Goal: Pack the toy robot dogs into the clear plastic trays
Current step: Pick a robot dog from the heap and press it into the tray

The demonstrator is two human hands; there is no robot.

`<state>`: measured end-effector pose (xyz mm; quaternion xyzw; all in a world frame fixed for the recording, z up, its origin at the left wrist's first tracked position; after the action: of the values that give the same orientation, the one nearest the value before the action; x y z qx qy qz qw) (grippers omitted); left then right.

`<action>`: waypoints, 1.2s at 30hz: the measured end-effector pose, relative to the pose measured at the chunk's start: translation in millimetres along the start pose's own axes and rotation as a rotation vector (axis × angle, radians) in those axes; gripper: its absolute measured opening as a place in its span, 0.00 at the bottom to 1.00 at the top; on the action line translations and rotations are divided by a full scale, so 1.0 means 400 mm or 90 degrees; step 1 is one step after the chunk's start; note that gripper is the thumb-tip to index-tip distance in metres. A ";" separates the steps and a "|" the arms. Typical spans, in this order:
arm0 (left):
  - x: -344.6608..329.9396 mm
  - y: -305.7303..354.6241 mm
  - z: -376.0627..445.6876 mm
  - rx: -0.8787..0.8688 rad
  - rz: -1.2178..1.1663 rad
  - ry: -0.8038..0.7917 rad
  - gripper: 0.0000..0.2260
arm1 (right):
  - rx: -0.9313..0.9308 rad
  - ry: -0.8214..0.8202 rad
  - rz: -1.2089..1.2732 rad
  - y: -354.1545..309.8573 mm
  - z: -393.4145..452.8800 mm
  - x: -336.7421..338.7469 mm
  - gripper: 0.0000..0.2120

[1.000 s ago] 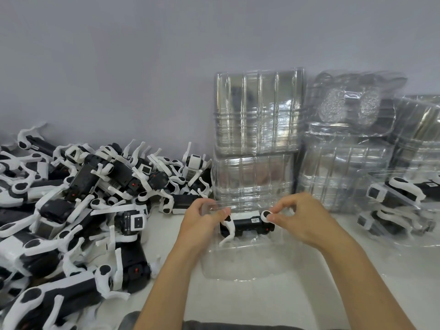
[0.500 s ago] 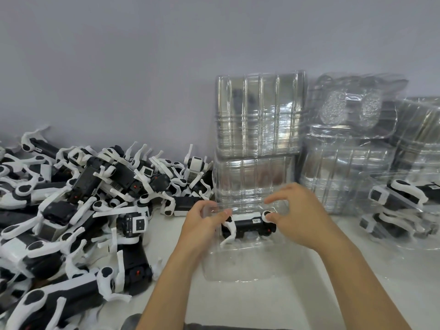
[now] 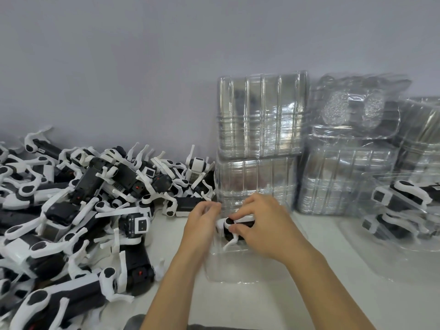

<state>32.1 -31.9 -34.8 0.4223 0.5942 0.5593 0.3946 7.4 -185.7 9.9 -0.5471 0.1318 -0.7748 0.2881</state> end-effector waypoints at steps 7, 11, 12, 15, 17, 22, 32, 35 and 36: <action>-0.001 0.003 -0.005 -0.014 -0.002 -0.029 0.05 | -0.018 -0.013 0.032 0.009 0.003 -0.002 0.08; 0.002 -0.001 -0.002 -0.024 0.026 -0.036 0.08 | -0.021 -0.057 0.060 0.016 0.002 0.013 0.11; 0.003 -0.001 -0.001 -0.022 0.027 -0.034 0.08 | -0.028 -0.053 0.057 0.022 0.002 0.018 0.12; 0.004 -0.003 0.001 -0.008 0.014 -0.030 0.08 | -0.072 -0.010 0.033 0.051 0.006 0.030 0.12; 0.003 -0.003 0.002 -0.006 0.015 -0.029 0.09 | -0.082 0.011 0.017 0.060 0.008 0.033 0.09; 0.003 -0.005 0.002 -0.005 0.021 -0.035 0.09 | -0.082 0.021 -0.028 0.048 0.004 0.026 0.07; 0.007 0.008 -0.006 -0.016 0.046 -0.033 0.16 | -0.095 0.007 -0.020 0.044 0.005 0.035 0.10; 0.007 0.010 -0.006 -0.009 0.045 -0.028 0.16 | -0.095 0.025 -0.035 0.054 0.007 0.047 0.11; 0.007 0.010 -0.007 -0.006 0.041 -0.026 0.16 | -0.103 0.042 -0.033 0.063 0.009 0.053 0.08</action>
<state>28.9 -30.2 -30.7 0.4509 0.5691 0.5658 0.3907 13.5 -217.9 14.6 -0.5459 0.1896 -0.7863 0.2184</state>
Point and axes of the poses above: each hand's wrist, its own z-axis towards the middle knuckle, its own x-axis out of the back of the hand, y = z × x, the point moved 2 cm from there along z, towards the middle knuckle, and after that the axes turned 8 degrees about y, right-handed, at the moved point
